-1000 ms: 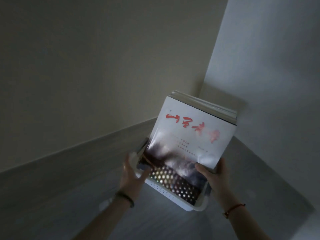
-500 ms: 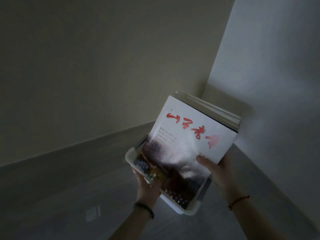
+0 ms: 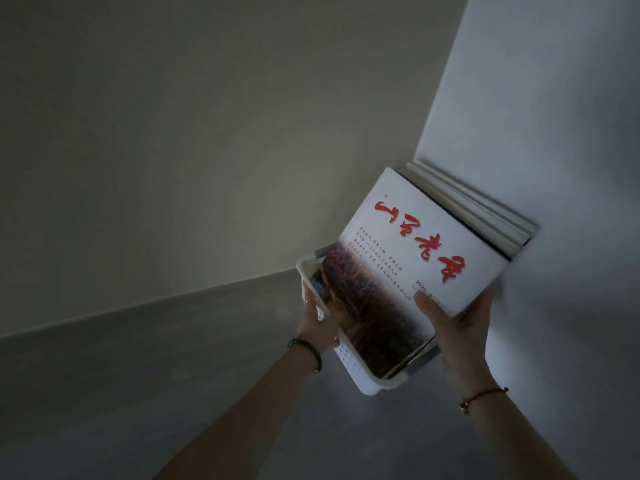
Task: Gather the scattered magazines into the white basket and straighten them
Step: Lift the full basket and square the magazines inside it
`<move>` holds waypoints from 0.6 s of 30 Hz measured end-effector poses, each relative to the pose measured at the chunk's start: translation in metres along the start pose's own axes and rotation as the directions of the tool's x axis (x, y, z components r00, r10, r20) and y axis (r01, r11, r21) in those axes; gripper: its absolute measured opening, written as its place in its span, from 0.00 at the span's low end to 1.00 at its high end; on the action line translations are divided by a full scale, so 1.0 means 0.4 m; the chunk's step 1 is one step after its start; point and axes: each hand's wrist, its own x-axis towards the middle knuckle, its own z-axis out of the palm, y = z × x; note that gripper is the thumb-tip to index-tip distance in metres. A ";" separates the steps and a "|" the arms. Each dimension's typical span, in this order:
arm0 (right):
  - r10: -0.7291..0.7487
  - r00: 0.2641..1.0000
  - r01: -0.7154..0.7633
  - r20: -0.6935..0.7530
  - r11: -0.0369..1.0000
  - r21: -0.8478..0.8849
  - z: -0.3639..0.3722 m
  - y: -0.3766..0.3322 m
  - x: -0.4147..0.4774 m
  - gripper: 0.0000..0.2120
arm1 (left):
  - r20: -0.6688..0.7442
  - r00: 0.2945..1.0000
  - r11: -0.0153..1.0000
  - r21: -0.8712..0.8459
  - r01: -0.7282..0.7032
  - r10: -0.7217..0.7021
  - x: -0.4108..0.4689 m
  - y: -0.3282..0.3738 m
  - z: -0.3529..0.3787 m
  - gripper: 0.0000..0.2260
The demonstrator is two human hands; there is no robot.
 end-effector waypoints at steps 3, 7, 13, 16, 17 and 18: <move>-0.063 0.998 0.062 -0.026 0.997 -0.038 -0.004 0.013 0.058 0.34 | 0.019 1.000 1.000 0.012 0.000 0.000 0.057 0.027 0.037 0.35; -0.135 0.990 0.131 -0.049 0.989 -0.070 -0.012 0.035 0.105 0.35 | 0.054 0.999 0.999 0.044 -0.008 0.006 0.123 0.042 0.062 0.36; -0.160 0.983 0.152 -0.086 0.984 -0.087 -0.017 0.062 0.142 0.37 | 0.099 0.993 0.998 0.025 0.055 -0.058 0.181 0.064 0.077 0.34; -0.160 0.981 0.151 -0.106 0.984 -0.091 -0.021 0.072 0.149 0.37 | 0.104 0.993 0.998 0.039 0.053 -0.056 0.186 0.073 0.079 0.32; -0.155 0.982 0.145 -0.107 0.985 -0.094 -0.020 0.072 0.150 0.38 | 0.098 0.994 0.998 0.029 0.047 -0.049 0.185 0.075 0.080 0.31; -0.151 0.983 0.141 -0.103 0.986 -0.094 -0.019 0.071 0.149 0.39 | 0.087 0.995 0.999 0.007 0.039 -0.040 0.180 0.075 0.083 0.30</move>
